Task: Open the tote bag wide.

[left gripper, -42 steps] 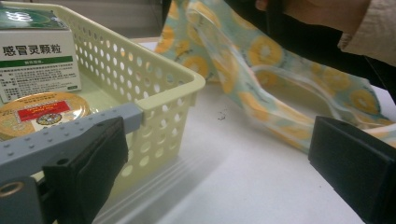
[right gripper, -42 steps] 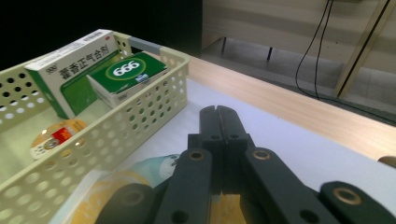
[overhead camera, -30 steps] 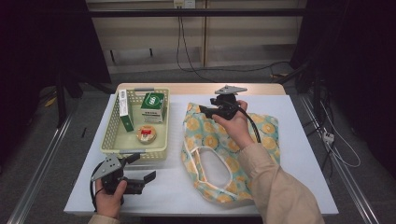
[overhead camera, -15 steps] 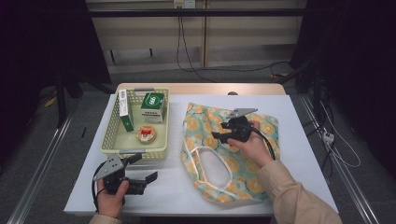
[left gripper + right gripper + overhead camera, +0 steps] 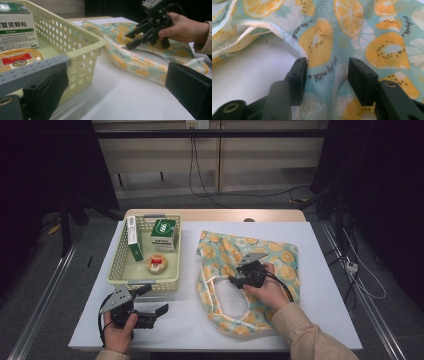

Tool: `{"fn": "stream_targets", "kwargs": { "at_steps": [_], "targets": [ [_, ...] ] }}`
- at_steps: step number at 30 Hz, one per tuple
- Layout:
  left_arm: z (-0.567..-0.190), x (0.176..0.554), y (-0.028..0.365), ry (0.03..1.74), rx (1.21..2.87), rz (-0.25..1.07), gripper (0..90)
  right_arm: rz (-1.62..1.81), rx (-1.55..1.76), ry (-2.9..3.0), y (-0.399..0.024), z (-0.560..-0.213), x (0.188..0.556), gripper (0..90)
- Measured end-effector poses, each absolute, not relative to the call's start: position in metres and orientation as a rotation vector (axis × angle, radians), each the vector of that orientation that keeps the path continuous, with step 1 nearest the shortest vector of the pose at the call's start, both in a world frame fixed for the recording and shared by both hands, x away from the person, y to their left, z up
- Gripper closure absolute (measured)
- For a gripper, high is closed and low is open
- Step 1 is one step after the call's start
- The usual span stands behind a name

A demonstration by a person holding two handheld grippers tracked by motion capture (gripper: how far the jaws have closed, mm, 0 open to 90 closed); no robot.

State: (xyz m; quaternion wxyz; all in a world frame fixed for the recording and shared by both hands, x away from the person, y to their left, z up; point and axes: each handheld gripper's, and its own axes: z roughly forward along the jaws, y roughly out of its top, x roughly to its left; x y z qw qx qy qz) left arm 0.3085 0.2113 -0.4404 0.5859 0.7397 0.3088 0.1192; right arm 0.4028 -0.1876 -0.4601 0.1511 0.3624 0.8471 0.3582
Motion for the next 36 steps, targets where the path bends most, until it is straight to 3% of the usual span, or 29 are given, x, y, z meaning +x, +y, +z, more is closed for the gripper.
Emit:
{"fn": "stream_targets", "kwargs": {
  "at_steps": [1, 2, 5, 18, 28, 30, 35, 36],
  "targets": [
    [-0.44, 0.309, 0.211, 0.717, 1.726, 0.28, 4.5, 1.029, 1.035, 2.432, -0.188, -0.46, 0.404, 59.4],
    [-0.44, 0.308, 0.211, 0.717, 1.727, 0.28, 4.5, 1.014, 1.024, 2.413, -0.191, -0.46, 0.406, 83.9],
    [-0.439, 0.308, 0.211, 0.714, 1.726, 0.28, 4.5, 1.041, 1.075, 2.382, -0.196, -0.461, 0.411, 90.0],
    [-0.441, 0.31, 0.211, 0.718, 1.725, 0.273, 4.5, 0.967, 1.282, 2.078, -0.248, -0.447, 0.46, 90.0],
    [-0.441, 0.31, 0.211, 0.718, 1.726, 0.269, 4.5, 1.161, 1.247, 2.197, -0.24, -0.441, 0.448, 90.0],
    [-0.441, 0.309, 0.209, 0.714, 1.726, 0.266, 4.5, 1.146, 1.184, 2.242, -0.232, -0.441, 0.442, 86.4],
    [-0.44, 0.309, 0.209, 0.711, 1.729, 0.272, 4.5, 1.059, 1.158, 2.275, -0.227, -0.455, 0.44, 51.4],
    [-0.441, 0.309, 0.21, 0.714, 1.727, 0.27, 4.5, 1.059, 1.158, 2.275, -0.227, -0.455, 0.44, 51.4]
  ]
}}
